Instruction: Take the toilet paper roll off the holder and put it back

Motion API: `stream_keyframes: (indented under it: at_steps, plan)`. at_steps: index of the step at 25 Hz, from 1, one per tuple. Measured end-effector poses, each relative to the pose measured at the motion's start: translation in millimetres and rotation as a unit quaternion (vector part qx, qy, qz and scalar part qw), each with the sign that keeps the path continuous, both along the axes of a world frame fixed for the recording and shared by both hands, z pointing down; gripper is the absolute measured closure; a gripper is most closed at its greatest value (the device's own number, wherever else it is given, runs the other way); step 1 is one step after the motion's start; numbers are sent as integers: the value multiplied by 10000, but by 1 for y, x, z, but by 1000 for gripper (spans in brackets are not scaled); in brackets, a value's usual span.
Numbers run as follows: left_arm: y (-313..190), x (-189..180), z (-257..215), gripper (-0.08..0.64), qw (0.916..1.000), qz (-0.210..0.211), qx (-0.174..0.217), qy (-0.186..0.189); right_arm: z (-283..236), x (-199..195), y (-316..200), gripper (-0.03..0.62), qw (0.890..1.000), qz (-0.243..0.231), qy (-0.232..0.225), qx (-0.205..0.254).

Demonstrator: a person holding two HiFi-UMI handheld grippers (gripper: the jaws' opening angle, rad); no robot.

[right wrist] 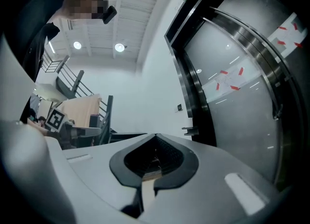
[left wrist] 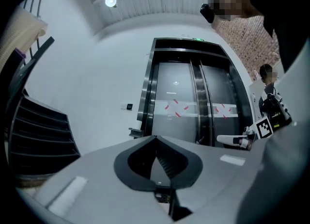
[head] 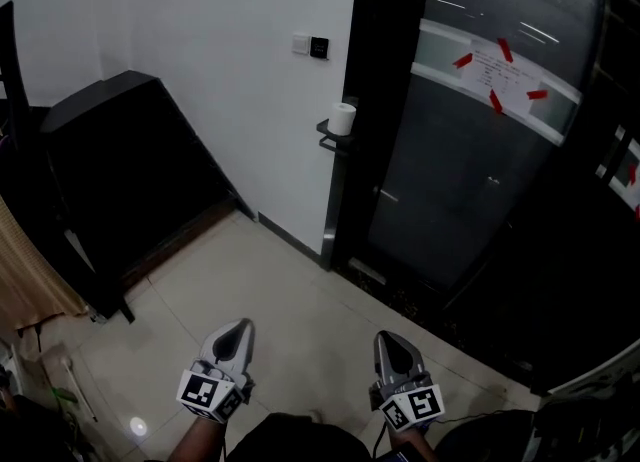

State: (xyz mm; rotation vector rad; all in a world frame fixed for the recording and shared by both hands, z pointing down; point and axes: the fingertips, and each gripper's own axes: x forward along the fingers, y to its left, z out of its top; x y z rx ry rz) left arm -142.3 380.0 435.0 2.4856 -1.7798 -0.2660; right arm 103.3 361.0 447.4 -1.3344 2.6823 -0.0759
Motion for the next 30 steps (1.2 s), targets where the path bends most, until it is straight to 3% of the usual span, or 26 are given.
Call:
stream_keyframes:
  at_steps: [6, 11, 21, 30]
  plan:
    - [-36, 35, 7, 558, 9999, 9, -148, -38, 10, 41, -32, 578, 9998, 81, -55, -169]
    - [-58, 53, 15, 558, 9994, 89, -302, -125, 19, 52, -55, 578, 9995, 82, -94, -274]
    - [-130, 55, 24, 558, 9987, 339, -338, -175, 35, 54, -111, 578, 9986, 299, -69, -434]
    - [-228, 38, 11, 558, 9981, 607, -66, -121, 22, 39, -194, 578, 9980, 584, -3, -259]
